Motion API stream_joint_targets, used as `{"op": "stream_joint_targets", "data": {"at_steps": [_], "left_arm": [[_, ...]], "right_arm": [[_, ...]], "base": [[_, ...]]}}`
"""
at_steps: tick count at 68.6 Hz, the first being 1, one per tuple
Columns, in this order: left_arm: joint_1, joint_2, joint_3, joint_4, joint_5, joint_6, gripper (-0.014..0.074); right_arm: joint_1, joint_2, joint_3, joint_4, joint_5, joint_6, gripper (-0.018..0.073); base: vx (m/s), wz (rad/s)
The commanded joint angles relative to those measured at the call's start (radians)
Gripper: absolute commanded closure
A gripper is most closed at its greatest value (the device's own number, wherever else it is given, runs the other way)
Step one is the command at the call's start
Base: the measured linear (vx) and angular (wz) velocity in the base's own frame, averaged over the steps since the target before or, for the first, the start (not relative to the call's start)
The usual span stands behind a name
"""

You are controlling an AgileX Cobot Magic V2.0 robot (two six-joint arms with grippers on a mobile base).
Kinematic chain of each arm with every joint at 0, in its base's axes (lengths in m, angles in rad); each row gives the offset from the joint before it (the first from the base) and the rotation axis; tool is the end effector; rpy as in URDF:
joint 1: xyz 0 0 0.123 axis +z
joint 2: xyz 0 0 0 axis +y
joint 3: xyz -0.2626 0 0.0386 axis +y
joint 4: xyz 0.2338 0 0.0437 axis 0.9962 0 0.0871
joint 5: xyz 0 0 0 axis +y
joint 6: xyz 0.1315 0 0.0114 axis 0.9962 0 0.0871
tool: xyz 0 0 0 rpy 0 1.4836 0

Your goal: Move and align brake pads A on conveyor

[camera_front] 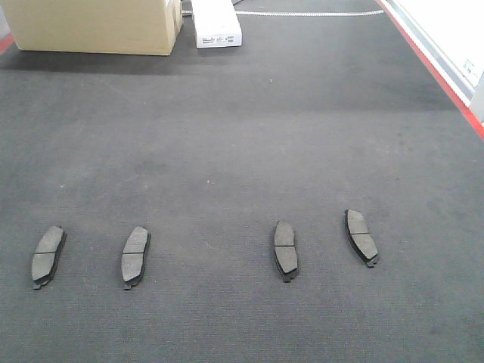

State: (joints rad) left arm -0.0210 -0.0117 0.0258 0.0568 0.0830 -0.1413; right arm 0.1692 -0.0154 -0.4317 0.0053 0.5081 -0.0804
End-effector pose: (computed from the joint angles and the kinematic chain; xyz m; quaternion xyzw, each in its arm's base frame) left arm 0.1033 -0.0015 0.1975 -0.0243 0.7101 -0.0355 0.7027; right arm 0.0598 0.0106 0.3014 -0.0862 0.6924 0.0343 0.7155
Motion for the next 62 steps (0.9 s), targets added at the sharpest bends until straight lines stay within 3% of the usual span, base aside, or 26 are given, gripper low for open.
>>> {"op": "stream_joint_targets", "data": {"at_steps": [1,21,62], "left_arm": [[0.002,-0.017,0.024,0.012,-0.083,-0.006,0.0603],[0.002,-0.017,0.024,-0.026,-0.065,-0.006,0.0603],[0.002,-0.016,0.024,-0.024,-0.065,-0.006,0.0602]], "right_arm": [[-0.004,0.019,-0.023,-0.005,-0.069,-0.007,0.0569],[-0.004,0.019,-0.023,-0.005,-0.070,-0.007,0.0569],[-0.004,0.019,-0.023,-0.005,-0.068,-0.007,0.0569]], "base": [[0.00,0.00],[0.00,0.00],[0.00,0.00]]}}
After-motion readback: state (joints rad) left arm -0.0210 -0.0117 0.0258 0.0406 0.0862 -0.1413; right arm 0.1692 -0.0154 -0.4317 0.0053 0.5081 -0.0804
